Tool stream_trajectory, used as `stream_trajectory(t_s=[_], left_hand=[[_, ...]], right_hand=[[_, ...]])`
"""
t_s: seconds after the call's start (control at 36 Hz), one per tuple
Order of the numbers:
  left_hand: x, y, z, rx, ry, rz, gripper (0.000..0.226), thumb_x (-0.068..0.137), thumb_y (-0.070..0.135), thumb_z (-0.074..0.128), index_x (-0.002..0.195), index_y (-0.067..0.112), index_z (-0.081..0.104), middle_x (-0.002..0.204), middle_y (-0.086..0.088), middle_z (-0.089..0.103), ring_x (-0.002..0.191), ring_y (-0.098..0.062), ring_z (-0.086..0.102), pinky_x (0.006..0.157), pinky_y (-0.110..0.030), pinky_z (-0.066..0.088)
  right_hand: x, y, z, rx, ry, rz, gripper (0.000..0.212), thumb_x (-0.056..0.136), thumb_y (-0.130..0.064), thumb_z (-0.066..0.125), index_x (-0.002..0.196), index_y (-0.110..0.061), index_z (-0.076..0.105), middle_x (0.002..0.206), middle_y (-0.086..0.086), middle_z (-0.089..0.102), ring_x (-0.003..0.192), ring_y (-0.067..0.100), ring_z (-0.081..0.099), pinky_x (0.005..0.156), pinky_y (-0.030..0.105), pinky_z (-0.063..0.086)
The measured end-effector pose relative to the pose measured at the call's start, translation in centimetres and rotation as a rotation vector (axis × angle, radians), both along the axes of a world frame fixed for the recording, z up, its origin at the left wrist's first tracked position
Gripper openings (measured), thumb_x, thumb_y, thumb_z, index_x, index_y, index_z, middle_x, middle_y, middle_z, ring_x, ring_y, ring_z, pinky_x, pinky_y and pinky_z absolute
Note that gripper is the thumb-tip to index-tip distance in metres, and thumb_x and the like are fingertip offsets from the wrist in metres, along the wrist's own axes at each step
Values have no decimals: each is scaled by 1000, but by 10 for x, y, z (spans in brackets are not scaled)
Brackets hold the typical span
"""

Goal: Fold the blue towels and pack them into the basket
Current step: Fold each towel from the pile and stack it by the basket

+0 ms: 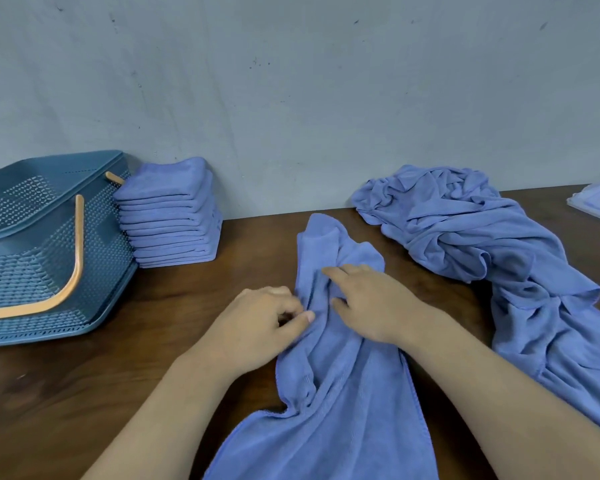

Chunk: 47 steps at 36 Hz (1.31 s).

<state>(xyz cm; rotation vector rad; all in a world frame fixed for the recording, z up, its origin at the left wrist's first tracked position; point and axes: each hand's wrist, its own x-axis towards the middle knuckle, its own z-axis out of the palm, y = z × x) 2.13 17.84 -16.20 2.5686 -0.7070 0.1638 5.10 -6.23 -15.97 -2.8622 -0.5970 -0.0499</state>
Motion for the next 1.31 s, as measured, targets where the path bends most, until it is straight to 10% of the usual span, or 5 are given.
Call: stream_trajectory(t_s=[0.17,0.64,0.86,1.11,1.31], left_hand=[[-15,-3,7,-273,139,-52,63,106,60,51,57,22,65,47,10,60,43,-4,55,54,-24,44],[29,5,-21,-22,177,459,46,98,68,51,139,47,55,155,25,41,151,-10,28,130,-53,6],[27,6,-14,-613,164,355,26,95,24,71,81,24,50,67,8,53,59,-9,43,58,-28,39],[30,11,-2,-1409,397,377,30,103,2,65,88,21,47,101,-14,75,69,-19,65,62,-32,57],[36,17,-20,-687,186,527,20,99,30,71,112,37,58,100,19,75,89,0,70,76,-21,51]], right_hand=[[-5,-4,27,172,41,-18,19,99,-47,56,93,-33,67,71,-15,67,82,10,60,71,35,50],[16,-7,-2,278,25,-158,7,96,-41,65,93,-36,65,106,-19,66,104,10,58,93,41,51],[16,-13,17,771,107,-182,10,86,-26,68,81,-24,60,56,-7,58,49,5,45,47,21,35],[20,-23,21,961,-132,-222,31,96,-6,57,98,-36,65,95,-19,69,72,2,61,64,15,44],[11,-17,28,788,-22,-78,42,90,-11,64,119,-42,63,97,-18,73,87,3,67,76,25,50]])
